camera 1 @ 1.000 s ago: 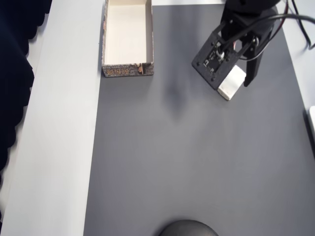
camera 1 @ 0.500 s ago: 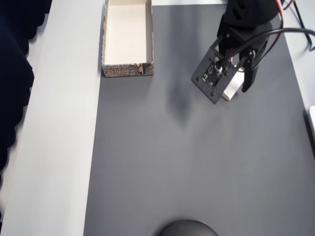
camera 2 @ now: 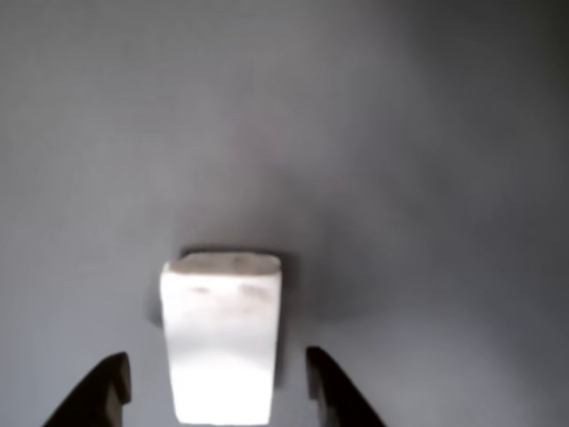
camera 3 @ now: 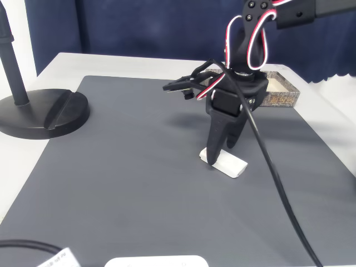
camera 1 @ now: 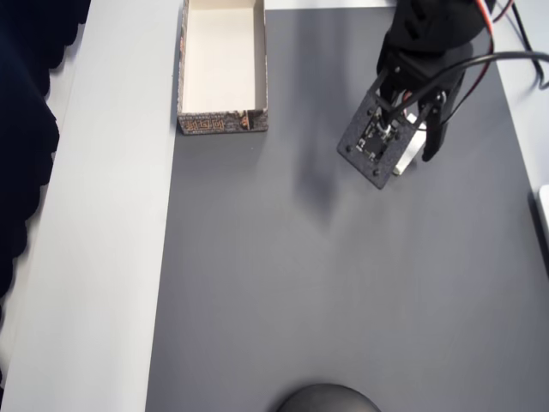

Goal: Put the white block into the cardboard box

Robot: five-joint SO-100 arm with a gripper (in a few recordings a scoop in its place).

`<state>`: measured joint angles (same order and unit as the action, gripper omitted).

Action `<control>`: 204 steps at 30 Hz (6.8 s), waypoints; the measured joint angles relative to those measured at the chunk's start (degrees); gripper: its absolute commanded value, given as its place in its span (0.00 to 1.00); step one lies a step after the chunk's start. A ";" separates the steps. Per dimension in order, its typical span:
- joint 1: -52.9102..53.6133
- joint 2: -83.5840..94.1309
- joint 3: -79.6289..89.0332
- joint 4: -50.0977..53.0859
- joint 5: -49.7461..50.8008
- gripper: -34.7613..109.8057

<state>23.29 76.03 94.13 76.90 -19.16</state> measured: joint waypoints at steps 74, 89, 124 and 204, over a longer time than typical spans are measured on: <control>-3.08 -1.85 1.85 -1.14 -5.71 0.23; -0.44 8.17 2.02 8.88 -6.33 0.23; 39.02 -3.87 -30.76 18.02 29.62 0.23; 48.78 -40.78 -70.58 18.72 97.65 0.24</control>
<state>72.07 35.24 23.55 95.62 78.49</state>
